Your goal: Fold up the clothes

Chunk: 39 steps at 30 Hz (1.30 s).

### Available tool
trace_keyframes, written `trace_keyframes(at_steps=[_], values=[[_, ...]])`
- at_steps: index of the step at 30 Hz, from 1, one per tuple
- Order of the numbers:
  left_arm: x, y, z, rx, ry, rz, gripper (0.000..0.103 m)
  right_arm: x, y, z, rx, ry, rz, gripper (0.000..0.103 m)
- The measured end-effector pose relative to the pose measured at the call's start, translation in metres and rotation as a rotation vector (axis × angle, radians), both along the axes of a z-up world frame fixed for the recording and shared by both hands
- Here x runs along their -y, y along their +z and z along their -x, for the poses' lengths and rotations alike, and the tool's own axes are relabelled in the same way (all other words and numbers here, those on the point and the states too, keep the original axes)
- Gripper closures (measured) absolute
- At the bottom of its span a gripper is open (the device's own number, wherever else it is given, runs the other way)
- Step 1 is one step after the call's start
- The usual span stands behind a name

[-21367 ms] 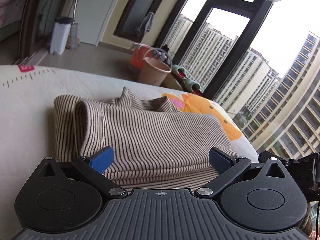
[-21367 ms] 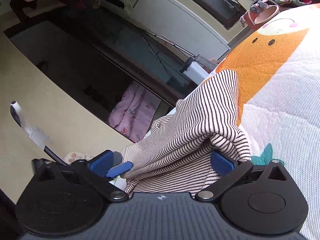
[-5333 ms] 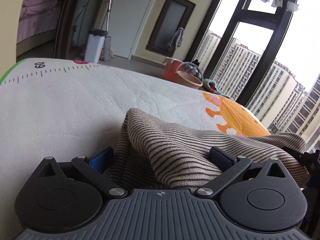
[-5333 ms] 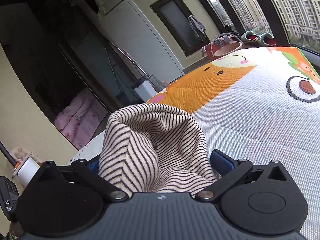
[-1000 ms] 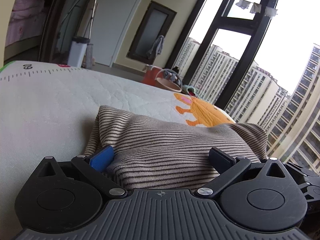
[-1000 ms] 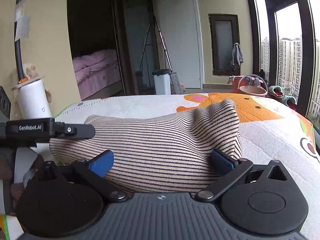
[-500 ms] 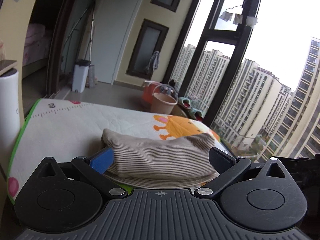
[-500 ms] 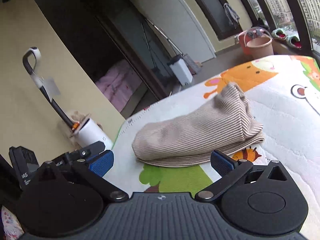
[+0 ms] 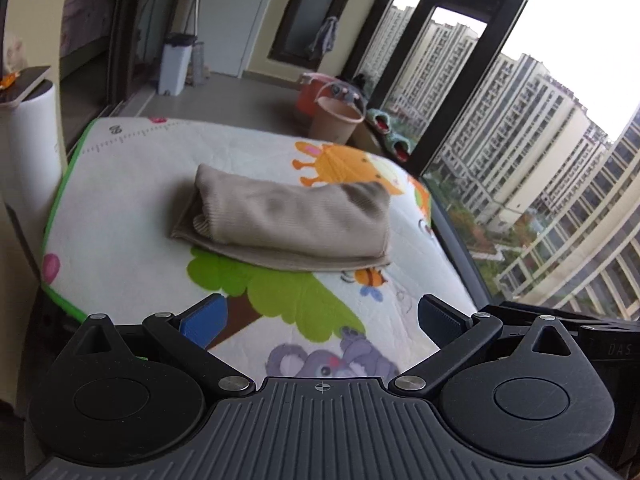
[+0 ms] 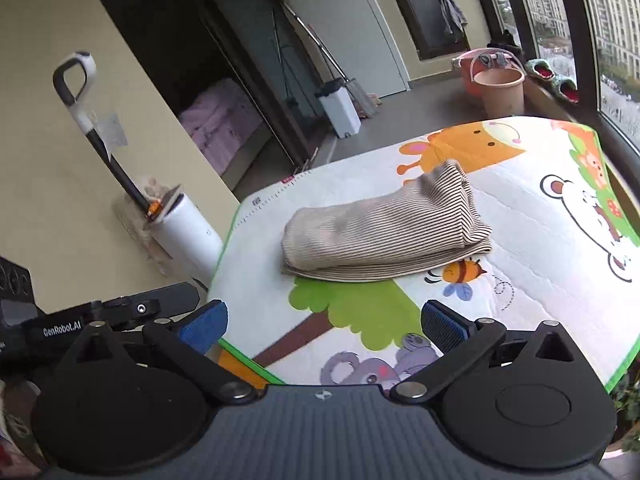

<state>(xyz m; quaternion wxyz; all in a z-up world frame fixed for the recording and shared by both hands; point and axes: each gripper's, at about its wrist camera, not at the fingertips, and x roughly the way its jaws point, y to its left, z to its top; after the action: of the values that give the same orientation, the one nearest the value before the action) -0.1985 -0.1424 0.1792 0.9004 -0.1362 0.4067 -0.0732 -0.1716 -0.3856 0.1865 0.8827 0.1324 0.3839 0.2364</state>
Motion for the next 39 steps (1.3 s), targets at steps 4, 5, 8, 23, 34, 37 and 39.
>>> trace_keyframes(at_steps=[4, 5, 8, 23, 34, 37, 39], values=[[0.010, -0.010, 0.004, -0.080, -0.007, -0.093, 0.000, -0.002, -0.012, 0.000, -0.050, 0.012, 0.039, 0.000], [0.013, -0.009, 0.005, -0.075, -0.013, -0.107, 0.000, -0.002, -0.012, -0.001, -0.067, 0.015, 0.025, 0.000], [0.018, -0.006, 0.009, -0.054, -0.030, -0.118, 0.000, -0.002, -0.012, -0.003, -0.119, 0.023, -0.011, 0.000], [0.016, -0.017, -0.002, -0.064, 0.000, -0.163, 0.000, -0.016, -0.038, -0.007, -0.196, -0.049, 0.132, 0.000], [0.011, -0.004, -0.003, -0.025, 0.012, -0.143, 0.000, -0.023, -0.033, -0.009, -0.163, -0.062, 0.191, 0.000], [0.011, 0.001, -0.002, 0.000, 0.012, -0.136, 0.000, -0.029, -0.028, -0.007, -0.142, -0.057, 0.208, 0.000], [0.012, 0.005, 0.000, 0.027, 0.011, -0.141, 0.000, -0.030, -0.021, -0.005, -0.114, -0.058, 0.214, 0.000]])
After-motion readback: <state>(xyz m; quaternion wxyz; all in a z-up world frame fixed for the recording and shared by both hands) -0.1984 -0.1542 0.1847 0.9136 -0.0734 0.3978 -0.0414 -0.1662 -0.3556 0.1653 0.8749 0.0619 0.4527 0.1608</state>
